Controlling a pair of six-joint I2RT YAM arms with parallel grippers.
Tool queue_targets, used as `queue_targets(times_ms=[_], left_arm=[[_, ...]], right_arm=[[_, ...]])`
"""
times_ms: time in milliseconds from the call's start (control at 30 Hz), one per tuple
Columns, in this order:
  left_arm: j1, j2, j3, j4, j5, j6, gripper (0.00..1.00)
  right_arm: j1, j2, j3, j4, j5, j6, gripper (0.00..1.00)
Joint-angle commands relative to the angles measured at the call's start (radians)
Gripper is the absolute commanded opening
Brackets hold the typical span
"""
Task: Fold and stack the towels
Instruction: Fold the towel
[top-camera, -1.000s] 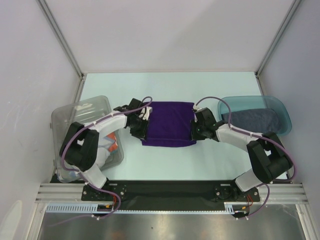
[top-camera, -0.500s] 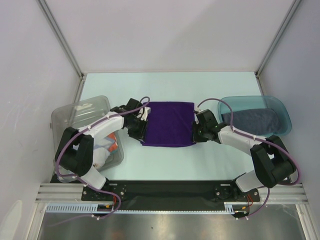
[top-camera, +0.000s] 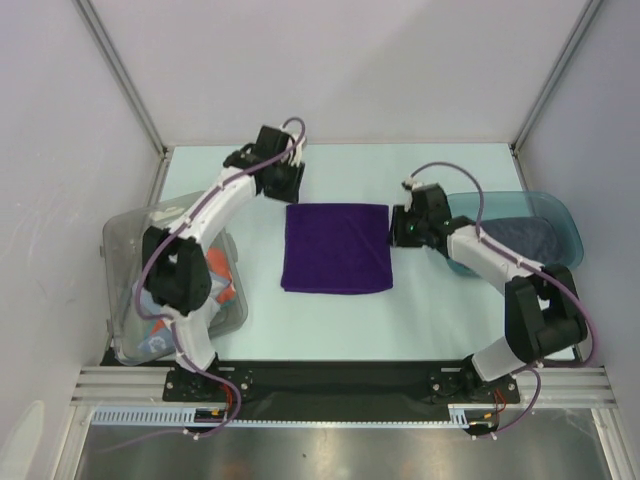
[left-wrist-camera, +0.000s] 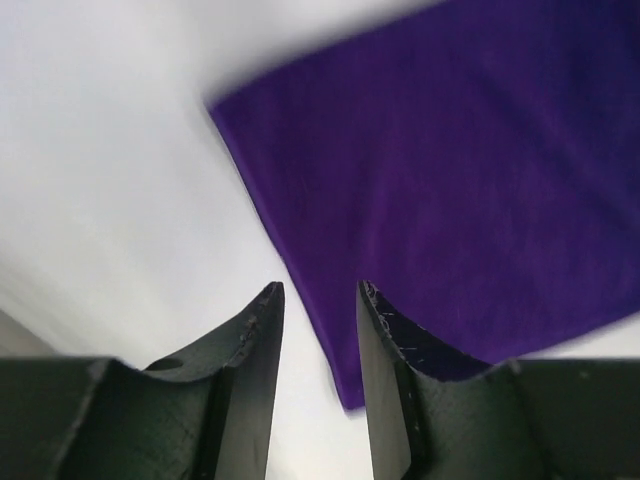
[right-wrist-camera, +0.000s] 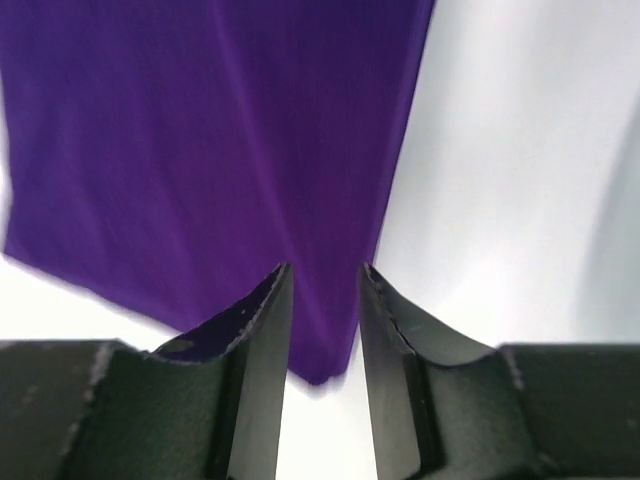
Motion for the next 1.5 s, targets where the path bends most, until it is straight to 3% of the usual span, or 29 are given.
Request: queue_targets(times_ms=[0,267,500,600,1033,1267,1467], left_arm=[[0.06,0.157,0.239,-0.062,0.048,0.115,0.41],[0.1,0.426,0.538,-0.133,0.131,0.25,0.45],[0.12,0.565,0.624,-0.111,0.083,0.284,0.48],[0.129,0.611,0.646,-0.111,0.069,0.287,0.47],[0.138,0.651,0.641,-0.099,0.033,0.329,0.51],[0.136,0.674,0.659,-0.096,0.053,0.33,0.51],[0.136,0.688,0.67,-0.104,0.046,0.347,0.48]], right_arm=[[-0.067,0.096,0.15,0.091,-0.088,-0.111,0.38],[-0.155,0.369,0.454,0.075,-0.177,-0.272,0.47],[-0.204,0.605,0.685,0.021,-0.281,-0.301,0.5],[-0.209,0.684,0.762,-0.008,-0.315,-0.329,0.45],[-0.226,0.774,0.824,-0.091,-0.337,-0.382,0.43],[-0.233,0.823,0.896,-0.159,-0.361,-0.392,0.38],[-0.241,0.848,0.937,-0.185,-0.389,-0.395,0.24]])
